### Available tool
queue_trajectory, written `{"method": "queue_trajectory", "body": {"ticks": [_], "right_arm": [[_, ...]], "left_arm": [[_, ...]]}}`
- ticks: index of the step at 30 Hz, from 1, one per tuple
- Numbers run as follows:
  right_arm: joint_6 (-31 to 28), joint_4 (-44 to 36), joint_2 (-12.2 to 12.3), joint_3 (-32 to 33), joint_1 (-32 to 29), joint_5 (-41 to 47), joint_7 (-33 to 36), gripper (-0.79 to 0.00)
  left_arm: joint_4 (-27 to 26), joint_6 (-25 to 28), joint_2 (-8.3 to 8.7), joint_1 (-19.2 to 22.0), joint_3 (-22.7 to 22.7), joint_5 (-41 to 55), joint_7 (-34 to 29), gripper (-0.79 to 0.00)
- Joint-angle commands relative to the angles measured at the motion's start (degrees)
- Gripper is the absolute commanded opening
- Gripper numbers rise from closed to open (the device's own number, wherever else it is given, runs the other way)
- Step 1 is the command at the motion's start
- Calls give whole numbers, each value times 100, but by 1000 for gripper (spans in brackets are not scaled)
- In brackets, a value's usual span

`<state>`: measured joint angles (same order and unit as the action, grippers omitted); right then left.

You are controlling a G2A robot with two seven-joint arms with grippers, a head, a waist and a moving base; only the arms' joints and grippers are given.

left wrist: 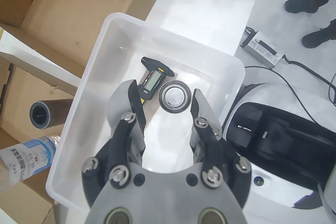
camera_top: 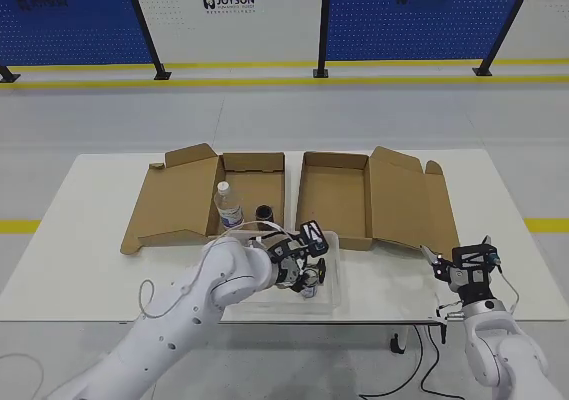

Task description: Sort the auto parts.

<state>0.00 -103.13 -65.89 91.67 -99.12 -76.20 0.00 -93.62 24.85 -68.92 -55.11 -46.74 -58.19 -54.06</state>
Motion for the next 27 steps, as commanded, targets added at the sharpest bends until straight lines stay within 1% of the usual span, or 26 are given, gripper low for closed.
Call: {"method": "queue_trajectory", "body": {"ticks": [1, 2, 10, 14, 18, 27], "right_arm": [[0, 0, 0, 0, 0, 0, 0, 0], [0, 0, 0, 0, 0, 0, 0, 0], [0, 0, 0, 0, 0, 0, 0, 0], [0, 0, 0, 0, 0, 0, 0, 0], [0, 0, 0, 0, 0, 0, 0, 0], [0, 0, 0, 0, 0, 0, 0, 0]], "left_arm": [[68, -22, -10, 23, 34, -57, 2, -305], [98, -28, -15, 33, 47, -74, 12, -265], [319, -34, -52, 84, 145, -96, 35, -188], [407, -29, -77, 120, 200, -96, 66, -182], [511, -41, -109, 154, 271, -97, 129, -194], [768, -54, -194, 247, 447, -73, 250, -243]]}}
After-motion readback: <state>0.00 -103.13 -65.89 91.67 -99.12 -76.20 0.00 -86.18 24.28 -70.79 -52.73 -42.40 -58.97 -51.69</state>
